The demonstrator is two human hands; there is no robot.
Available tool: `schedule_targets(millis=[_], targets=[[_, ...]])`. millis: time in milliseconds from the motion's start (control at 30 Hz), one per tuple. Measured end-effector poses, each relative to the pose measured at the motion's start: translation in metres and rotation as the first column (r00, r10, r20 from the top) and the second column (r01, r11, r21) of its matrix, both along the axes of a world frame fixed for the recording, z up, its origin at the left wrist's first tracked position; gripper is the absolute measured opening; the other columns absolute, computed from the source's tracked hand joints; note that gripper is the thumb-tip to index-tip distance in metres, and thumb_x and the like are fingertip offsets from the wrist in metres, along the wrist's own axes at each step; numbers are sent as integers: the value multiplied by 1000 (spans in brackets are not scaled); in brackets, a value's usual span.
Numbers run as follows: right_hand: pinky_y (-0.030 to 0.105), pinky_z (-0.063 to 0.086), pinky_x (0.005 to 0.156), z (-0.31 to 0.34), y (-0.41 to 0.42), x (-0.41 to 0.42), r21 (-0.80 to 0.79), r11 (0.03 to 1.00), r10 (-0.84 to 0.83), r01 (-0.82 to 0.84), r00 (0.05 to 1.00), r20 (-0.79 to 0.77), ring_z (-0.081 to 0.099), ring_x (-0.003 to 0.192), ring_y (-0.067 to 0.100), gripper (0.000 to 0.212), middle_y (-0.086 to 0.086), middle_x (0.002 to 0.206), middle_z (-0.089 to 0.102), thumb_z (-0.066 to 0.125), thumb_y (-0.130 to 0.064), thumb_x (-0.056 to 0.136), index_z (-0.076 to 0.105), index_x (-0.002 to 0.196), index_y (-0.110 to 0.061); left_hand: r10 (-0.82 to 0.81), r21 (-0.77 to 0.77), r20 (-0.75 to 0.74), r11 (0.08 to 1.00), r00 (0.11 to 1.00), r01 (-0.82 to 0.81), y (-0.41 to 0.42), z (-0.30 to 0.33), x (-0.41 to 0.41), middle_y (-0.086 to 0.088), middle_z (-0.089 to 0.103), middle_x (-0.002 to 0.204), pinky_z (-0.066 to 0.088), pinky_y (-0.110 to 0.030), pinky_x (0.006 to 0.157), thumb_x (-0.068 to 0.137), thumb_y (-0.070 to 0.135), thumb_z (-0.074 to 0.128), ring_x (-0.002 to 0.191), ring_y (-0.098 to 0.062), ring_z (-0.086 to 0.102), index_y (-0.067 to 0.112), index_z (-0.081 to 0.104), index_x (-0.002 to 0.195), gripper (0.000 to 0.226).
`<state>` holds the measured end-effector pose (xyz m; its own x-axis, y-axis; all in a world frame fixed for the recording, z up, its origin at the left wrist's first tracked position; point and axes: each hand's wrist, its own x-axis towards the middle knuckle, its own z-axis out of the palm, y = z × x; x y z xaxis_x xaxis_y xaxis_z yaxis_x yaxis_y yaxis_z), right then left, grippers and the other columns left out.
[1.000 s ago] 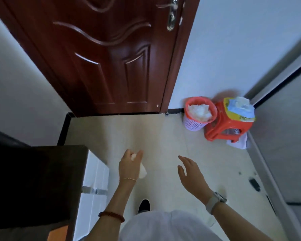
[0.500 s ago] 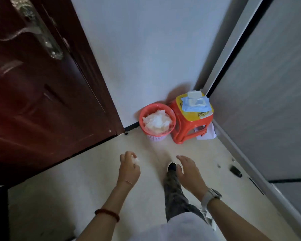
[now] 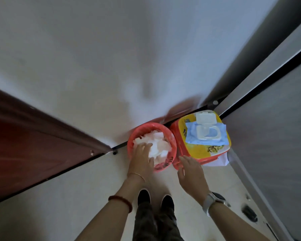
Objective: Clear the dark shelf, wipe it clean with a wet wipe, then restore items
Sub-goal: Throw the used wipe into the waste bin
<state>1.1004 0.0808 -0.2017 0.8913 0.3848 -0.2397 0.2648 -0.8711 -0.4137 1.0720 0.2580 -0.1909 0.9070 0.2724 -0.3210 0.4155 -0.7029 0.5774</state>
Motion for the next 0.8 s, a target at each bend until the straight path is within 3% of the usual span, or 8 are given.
schedule_targets(millis=[167,267,367,500,567,667,800], targets=[[50,54,74,-91,18,34,-23,999,36,-35,998,51,64,89,35,44,14,96,68,34,-25,78,65,101,-3,-177,207,-331,945,927,254,14,-112,37,-4,6,154,11,-48,114,89,40,44,140,-33,2,32,10,144,66],[55,52,75,-125,22,35,-91,994,58,-57,998,10,63,95,37,44,16,102,67,35,-25,80,64,106,-4,-136,245,-398,937,907,248,19,-141,31,-2,0,155,4,-51,112,90,40,41,141,-31,-7,32,7,145,65],[61,48,76,-128,28,30,-163,982,97,-98,995,-17,61,102,40,40,17,110,66,53,-19,73,64,108,-4,-100,251,-385,945,917,209,25,-141,19,0,-2,155,-1,-55,111,91,38,40,141,-25,-10,31,8,145,63],[61,47,76,-93,51,30,-148,977,158,-156,987,5,61,104,38,39,15,110,66,59,-18,70,64,107,-6,17,261,-303,963,953,66,41,-102,7,1,8,153,5,-56,111,91,35,39,141,-19,3,32,16,141,55],[58,50,75,-57,71,29,-131,966,228,-222,973,32,63,99,36,38,12,105,68,50,-22,72,66,103,-8,102,282,-259,959,960,-25,55,-63,-4,1,10,153,6,-53,112,93,34,37,141,-18,4,31,14,142,54],[59,47,86,4,106,24,-39,949,314,-312,947,69,59,109,34,40,9,110,67,40,-26,79,64,106,-10,232,336,-211,930,950,-152,80,2,-34,1,13,153,4,-48,114,95,34,35,142,-18,4,27,16,144,53],[58,41,94,96,161,-4,139,860,463,-490,866,187,57,110,36,39,10,107,67,37,-24,82,64,104,-8,443,406,39,812,896,-419,112,96,-105,-6,45,139,23,-47,108,89,38,31,133,-22,35,16,44,133,51]])
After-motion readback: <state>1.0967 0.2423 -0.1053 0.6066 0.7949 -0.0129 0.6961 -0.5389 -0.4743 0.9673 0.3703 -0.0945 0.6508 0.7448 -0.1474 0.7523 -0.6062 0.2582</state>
